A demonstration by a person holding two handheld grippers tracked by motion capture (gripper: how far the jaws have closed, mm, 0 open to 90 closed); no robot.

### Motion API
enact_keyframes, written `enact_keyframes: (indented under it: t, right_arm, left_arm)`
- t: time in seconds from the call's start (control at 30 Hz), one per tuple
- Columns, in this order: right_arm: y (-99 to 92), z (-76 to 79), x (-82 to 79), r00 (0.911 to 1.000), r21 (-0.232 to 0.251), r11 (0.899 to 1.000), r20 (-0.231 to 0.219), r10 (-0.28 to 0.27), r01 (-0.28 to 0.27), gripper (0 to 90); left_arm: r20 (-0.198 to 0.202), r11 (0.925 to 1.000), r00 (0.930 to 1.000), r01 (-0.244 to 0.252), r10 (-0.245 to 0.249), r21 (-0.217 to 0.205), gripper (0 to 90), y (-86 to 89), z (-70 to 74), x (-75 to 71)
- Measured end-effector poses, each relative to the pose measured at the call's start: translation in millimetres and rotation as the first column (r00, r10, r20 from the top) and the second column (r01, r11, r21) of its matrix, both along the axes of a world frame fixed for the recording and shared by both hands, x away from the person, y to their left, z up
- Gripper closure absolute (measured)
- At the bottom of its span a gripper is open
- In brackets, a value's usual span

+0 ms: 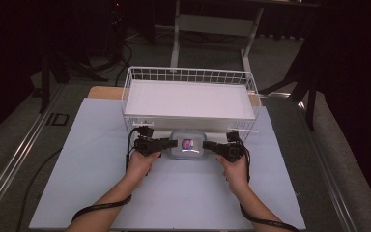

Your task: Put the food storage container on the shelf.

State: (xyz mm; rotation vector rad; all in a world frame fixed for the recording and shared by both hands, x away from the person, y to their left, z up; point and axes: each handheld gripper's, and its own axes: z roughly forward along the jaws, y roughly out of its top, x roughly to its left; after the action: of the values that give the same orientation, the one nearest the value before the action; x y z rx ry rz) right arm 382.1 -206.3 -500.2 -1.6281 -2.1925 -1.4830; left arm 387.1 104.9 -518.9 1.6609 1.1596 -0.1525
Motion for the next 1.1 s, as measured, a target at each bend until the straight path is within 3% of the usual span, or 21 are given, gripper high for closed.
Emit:
enact_keyframes:
  t: [0.17,0.27,0.3,0.4,0.43,0.47,0.57,0.67,0.7,0.8,0.9,1.03,1.1]
  right_arm:
    - [-2.6,1.0,4.6,0.9976,0.003,0.999,0.056,-0.041,0.041,71.0]
    - [0.1,-2.6,5.5,0.9974,-0.005,0.999,0.060,-0.041,0.041,66.3]
    - [1.0,-3.5,5.5,0.9972,-0.007,0.999,0.061,-0.044,0.045,65.5]
    - [0.9,-4.2,6.5,0.9969,-0.007,0.999,0.060,-0.051,0.052,65.6]
    - [-0.1,-4.5,7.9,0.9971,-0.006,0.999,0.054,-0.053,0.054,65.6]
    - [-0.1,-4.6,8.1,0.9969,-0.008,0.998,0.052,-0.058,0.059,65.1]
    - [1.5,-5.2,6.9,0.9971,-0.018,0.998,0.054,-0.052,0.053,59.0]
    - [2.4,-3.2,2.9,0.9968,-0.030,0.998,0.064,-0.047,0.049,58.5]
    - [2.5,-2.2,1.4,0.9970,-0.030,0.999,0.064,-0.044,0.046,58.1]
    - [3.1,1.9,-4.0,0.9948,-0.054,0.998,0.097,-0.029,0.034,56.7]
    - [3.6,7.8,-11.2,0.9927,-0.067,0.997,0.118,-0.024,0.032,56.0]
    - [6.4,16.5,-20.8,0.9897,-0.070,0.997,0.143,0.000,0.010,55.9]
    - [8.5,20.0,-25.6,0.9879,-0.065,0.998,0.155,0.010,0.000,55.9]
  left_arm:
    - [-0.007,0.9997,1.0000,-0.003,0.002,-0.024,50.1,-3.8,-7.2,4.6]
    - [0.000,0.9999,0.9999,-0.012,0.012,-0.002,45.6,-7.7,-7.4,6.1]
    - [0.041,0.9990,0.9991,-0.013,0.011,0.043,44.2,-6.7,-8.1,8.9]
    - [0.063,0.9973,0.9979,-0.022,0.018,0.070,41.4,-8.3,-8.4,11.8]
    - [0.058,0.9981,0.9978,-0.033,0.030,0.052,38.0,-10.0,-8.1,10.9]
    - [0.065,0.9970,0.9970,-0.047,0.043,0.061,37.6,-9.8,-7.5,11.2]
    - [0.110,0.9970,0.9933,-0.042,0.035,0.065,30.3,-8.2,-6.5,10.7]
    - [0.147,0.9984,0.9887,-0.038,0.032,0.041,15.6,-8.9,-7.2,5.1]
    - [0.170,0.9976,0.9850,-0.040,0.030,0.056,14.7,-9.2,-7.0,3.1]
    - [0.180,0.9977,0.9836,-0.024,0.012,0.063,12.6,-8.0,-5.2,-3.9]
    - [0.219,0.9954,0.9757,-0.011,-0.010,0.095,10.1,-3.6,-2.1,-10.6]
    - [0.216,0.9963,0.9760,0.010,-0.028,0.085,10.0,1.7,2.9,-22.7]
    - [0.229,0.9968,0.9726,0.021,-0.038,0.077,10.0,4.3,6.3,-29.9]
